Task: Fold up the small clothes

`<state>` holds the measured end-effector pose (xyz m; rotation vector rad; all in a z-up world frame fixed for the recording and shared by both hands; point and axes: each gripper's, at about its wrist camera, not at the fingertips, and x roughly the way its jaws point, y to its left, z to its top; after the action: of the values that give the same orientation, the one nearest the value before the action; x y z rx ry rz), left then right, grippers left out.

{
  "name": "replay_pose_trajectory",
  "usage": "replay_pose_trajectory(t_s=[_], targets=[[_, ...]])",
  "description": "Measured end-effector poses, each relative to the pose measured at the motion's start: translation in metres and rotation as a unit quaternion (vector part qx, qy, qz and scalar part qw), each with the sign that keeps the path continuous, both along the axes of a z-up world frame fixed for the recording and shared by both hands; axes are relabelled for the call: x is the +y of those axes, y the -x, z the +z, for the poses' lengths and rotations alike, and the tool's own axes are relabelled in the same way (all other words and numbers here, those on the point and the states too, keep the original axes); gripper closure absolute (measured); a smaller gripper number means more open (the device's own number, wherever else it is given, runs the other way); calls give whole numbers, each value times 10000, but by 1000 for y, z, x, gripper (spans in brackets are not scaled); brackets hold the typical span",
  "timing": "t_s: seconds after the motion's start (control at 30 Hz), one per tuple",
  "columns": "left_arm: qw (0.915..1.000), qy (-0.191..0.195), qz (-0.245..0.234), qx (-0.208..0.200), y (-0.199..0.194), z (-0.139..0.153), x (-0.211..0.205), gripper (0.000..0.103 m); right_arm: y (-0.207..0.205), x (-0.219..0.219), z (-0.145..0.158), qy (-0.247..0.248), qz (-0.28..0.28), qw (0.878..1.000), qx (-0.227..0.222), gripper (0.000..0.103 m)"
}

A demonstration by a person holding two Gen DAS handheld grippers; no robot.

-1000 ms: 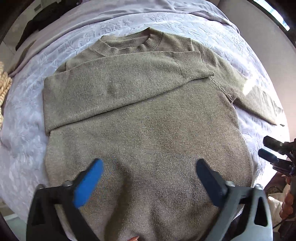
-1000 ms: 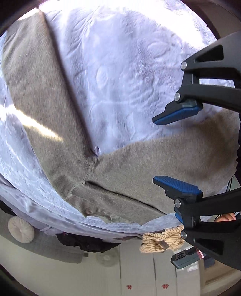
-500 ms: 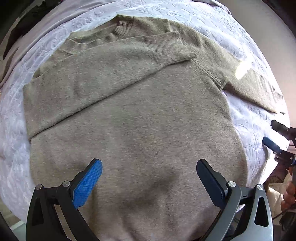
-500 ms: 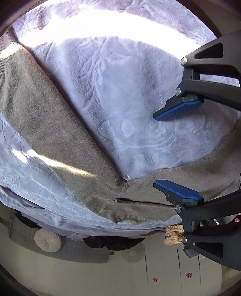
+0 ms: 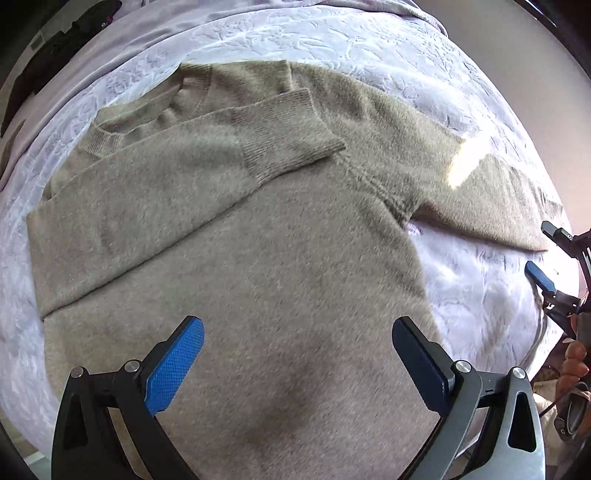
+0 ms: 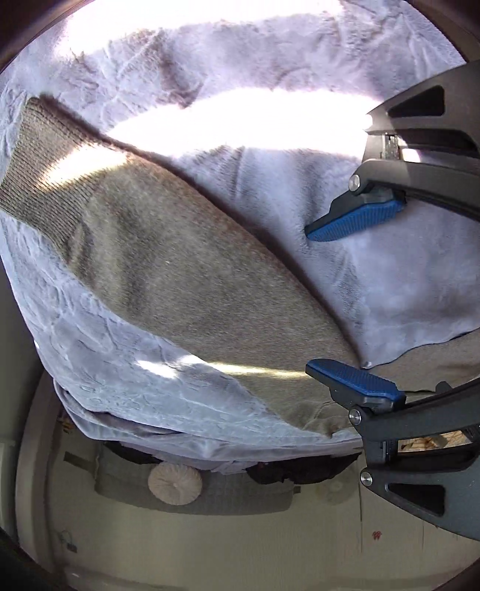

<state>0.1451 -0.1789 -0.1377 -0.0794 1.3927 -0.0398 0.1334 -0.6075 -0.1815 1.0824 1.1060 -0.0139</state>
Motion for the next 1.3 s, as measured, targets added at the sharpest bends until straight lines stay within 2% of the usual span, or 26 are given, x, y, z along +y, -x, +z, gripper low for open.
replay_pose_trajectory(t_s=[0.33, 0.5, 0.53, 0.57, 0.6, 0.63, 0.87, 1.0, 1.1, 1.2, 1.3], targets=[[9998, 50, -15, -188, -31, -9, -32, 1, -33, -30, -9, -402, -527, 9960, -594, 33], [9996, 63, 120, -264, -42, -12, -33, 1, -42, -40, -8, -758, -793, 9905, -827, 33], [9995, 63, 159, -278, -42, -12, -34, 1, -43, -41, -8, -845, -833, 9896, -811, 42], [9994, 75, 190, -286, -44, -13, -32, 1, -44, -40, -9, -949, -836, 9889, -778, 68], [9993, 94, 224, -290, -45, -13, -29, 1, -45, -40, -9, -1007, -800, 9892, -709, 85], [9991, 108, 262, -300, -46, -13, -27, 1, -47, -39, -8, -1080, -762, 9888, -694, 94], [9979, 112, 430, -470, -39, -4, 6, 1, -74, -2, 34, -1483, -332, 9796, -1312, 94], [9962, 96, 648, -574, -25, 3, 47, 1, -101, 39, 66, -1547, 84, 9745, -1622, 94], [9945, 44, 840, -624, -18, 4, 75, 1, -122, 88, 94, -1386, 674, 9711, -1824, 94], [9921, 35, 1069, -651, -5, 4, 108, 1, -138, 161, 121, -877, 1660, 9621, -1980, 94], [9889, 16, 1339, -650, 9, -1, 136, 1, -145, 247, 131, -350, 2729, 9406, -1991, 94]])
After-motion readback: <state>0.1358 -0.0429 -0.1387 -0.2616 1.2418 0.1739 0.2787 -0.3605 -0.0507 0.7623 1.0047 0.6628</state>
